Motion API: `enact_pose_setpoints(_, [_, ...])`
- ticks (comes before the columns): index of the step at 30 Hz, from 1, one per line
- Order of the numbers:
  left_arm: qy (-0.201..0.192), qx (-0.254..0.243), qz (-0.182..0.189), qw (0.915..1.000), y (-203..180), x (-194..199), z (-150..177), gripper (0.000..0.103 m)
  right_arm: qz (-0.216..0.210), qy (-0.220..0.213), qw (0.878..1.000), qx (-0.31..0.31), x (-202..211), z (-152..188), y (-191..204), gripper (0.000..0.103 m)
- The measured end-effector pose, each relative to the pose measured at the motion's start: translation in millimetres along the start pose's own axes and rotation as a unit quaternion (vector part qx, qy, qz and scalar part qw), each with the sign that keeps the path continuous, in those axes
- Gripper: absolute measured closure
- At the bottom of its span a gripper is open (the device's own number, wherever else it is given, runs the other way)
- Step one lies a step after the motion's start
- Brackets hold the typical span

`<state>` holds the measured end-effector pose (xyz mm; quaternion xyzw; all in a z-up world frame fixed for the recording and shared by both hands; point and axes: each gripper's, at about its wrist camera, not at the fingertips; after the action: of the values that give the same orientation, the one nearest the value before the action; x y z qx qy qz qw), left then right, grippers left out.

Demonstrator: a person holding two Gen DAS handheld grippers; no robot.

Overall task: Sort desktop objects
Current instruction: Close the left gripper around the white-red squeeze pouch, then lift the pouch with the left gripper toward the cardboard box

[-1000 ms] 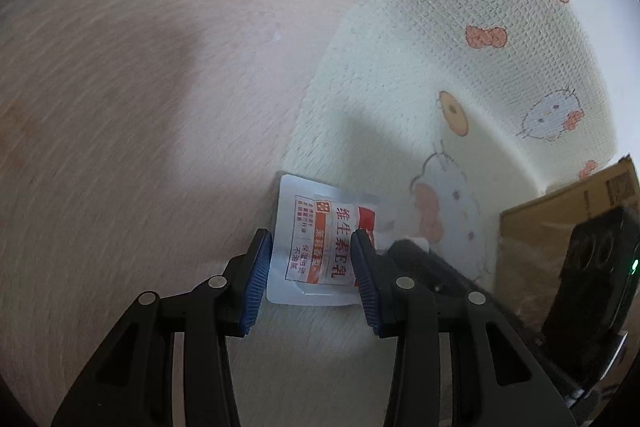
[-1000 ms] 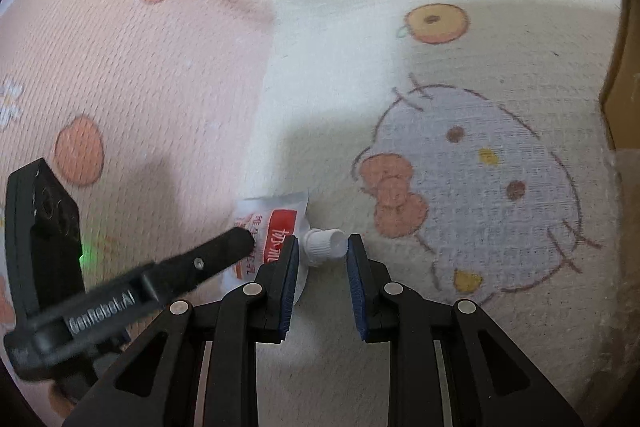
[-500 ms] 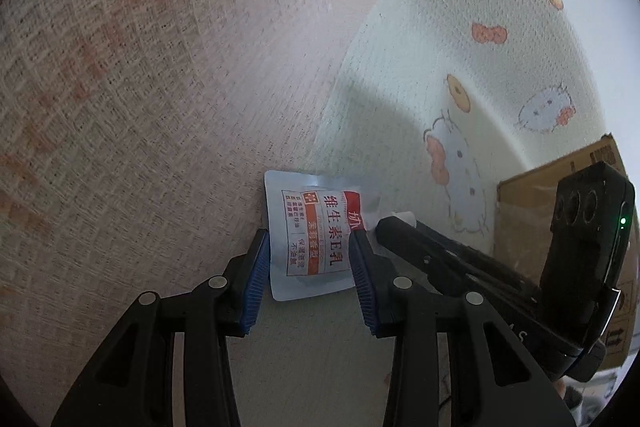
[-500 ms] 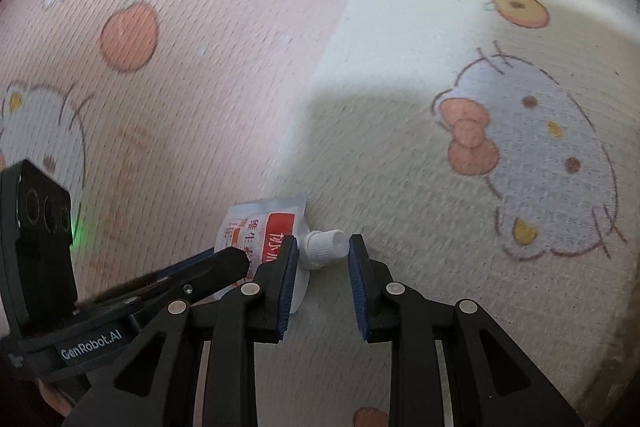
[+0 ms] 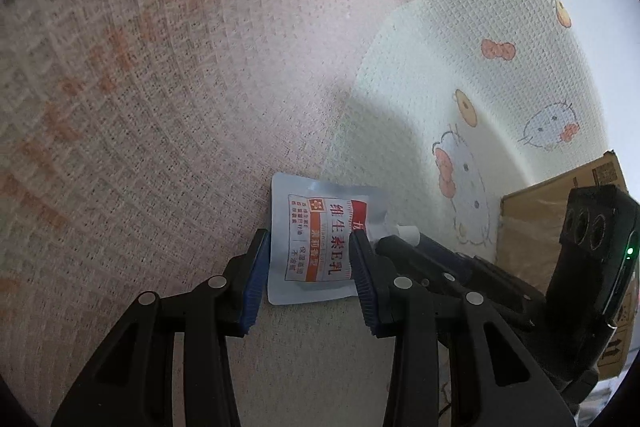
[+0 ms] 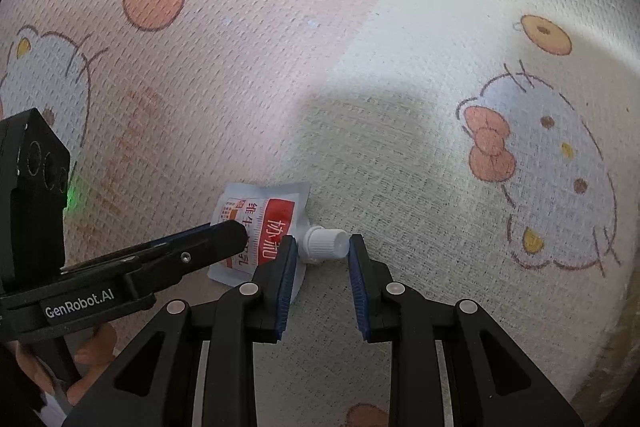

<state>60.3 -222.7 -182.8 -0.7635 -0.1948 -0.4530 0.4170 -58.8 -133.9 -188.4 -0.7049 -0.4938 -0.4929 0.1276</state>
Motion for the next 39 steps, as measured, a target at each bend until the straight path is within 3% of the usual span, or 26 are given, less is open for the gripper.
enact_pose_setpoints(5, [-0.038,-0.027,-0.007,0.9989,-11.8,24.0,0.6,0.06,0.003,-0.005,1.0,0.027,7.5,-6.5,12.7,0.08])
enact_pose_setpoints(12, [-0.087,-0.019,0.024,0.9957,-20.2,70.9,-8.2,0.06,0.003,-0.037,0.998,0.054,35.0,-26.0,32.6,0.079])
enact_pose_setpoints(19, [-0.139,-0.034,0.048,0.9886,-38.5,118.6,-9.7,0.06,0.003,-0.076,0.994,0.08,75.6,-56.5,51.6,0.079])
enact_pose_setpoints(21, [-0.151,-0.043,0.051,0.9862,-45.5,130.2,-8.7,0.06,0.0,-0.085,0.993,0.083,103.3,-50.4,59.4,0.079])
enact_pose_setpoints(24, [-0.176,-0.062,0.051,0.9811,-62.6,145.9,-5.9,0.06,0.0,-0.101,0.991,0.086,117.7,-63.7,56.5,0.079])
enact_pose_setpoints(27, [-0.194,-0.084,0.049,0.9762,-79.6,158.1,-4.5,0.06,0.003,-0.116,0.989,0.094,130.9,-55.8,52.8,0.079])
enact_pose_setpoints(33, [-0.211,-0.124,0.053,0.9681,-110.6,172.3,-1.3,0.06,-0.008,-0.138,0.988,0.071,164.6,-58.1,37.2,0.079])
enact_pose_setpoints(39, [-0.217,-0.164,0.057,0.9607,-145.9,174.0,10.1,0.06,0.013,-0.15,0.986,0.067,196.3,-52.2,22.7,0.079])
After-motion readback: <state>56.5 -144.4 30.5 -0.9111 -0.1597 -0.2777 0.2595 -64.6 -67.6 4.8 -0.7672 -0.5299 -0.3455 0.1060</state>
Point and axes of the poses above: each gripper's, at about its wrist camera, not at the fingertips, and x roughly against the way its jaws point, y to its left, z to its underside, and after that the axes turned 9 degrees about x, right-handed
